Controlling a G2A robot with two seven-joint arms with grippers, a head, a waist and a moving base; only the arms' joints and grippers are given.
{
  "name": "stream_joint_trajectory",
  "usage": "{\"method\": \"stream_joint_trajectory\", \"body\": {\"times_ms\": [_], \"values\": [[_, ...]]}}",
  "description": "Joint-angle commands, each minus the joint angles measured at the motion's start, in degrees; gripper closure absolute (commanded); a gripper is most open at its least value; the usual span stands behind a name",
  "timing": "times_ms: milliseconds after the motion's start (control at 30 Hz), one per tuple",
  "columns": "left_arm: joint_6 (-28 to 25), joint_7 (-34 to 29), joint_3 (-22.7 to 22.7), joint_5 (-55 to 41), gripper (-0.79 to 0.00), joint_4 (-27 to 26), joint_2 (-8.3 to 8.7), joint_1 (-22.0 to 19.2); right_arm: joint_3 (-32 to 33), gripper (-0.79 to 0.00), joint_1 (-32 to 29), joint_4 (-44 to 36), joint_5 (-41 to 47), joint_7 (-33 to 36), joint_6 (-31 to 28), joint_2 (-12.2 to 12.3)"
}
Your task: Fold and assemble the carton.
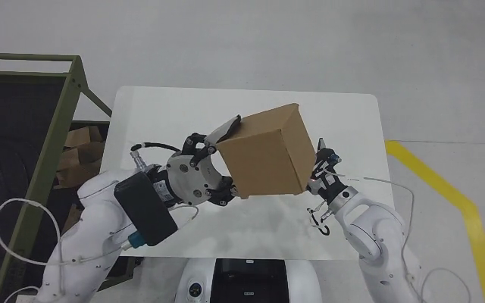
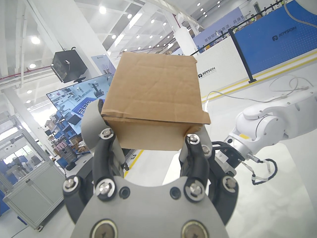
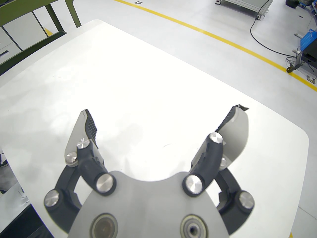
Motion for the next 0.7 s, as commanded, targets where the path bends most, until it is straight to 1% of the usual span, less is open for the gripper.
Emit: {"method": "stream_joint_trajectory", "body": {"times_ms": [0,200,300,400,500,667], "values": [[-0.63,-0.34,-0.21,-1.73,0.000,0.48,-0.04,-0.20,0.00,-0.785,0.00,0.00,0.00,0.00,0.00,0.00],[-4.32,-1.86,-0.46,-13.57,0.000,2.17,-0.17,-1.00,0.00,-0.785,0.00,0.00,0.00,0.00,0.00,0.00],[-7.55,-3.83,-0.47,-22.77,0.000,3.41,-0.13,-1.42,0.00,-0.785,0.00,0.00,0.00,0.00,0.00,0.00],[-10.61,-7.51,-0.39,-32.22,0.000,5.11,0.03,-2.31,0.00,-0.785,0.00,0.00,0.00,0.00,0.00,0.00],[-13.24,-12.64,0.07,-42.22,0.000,6.86,0.34,-3.68,0.00,-0.785,0.00,0.00,0.00,0.00,0.00,0.00],[-15.56,-22.37,0.94,-58.05,0.000,8.72,1.09,-6.21,0.00,-0.785,0.00,0.00,0.00,0.00,0.00,0.00]]}}
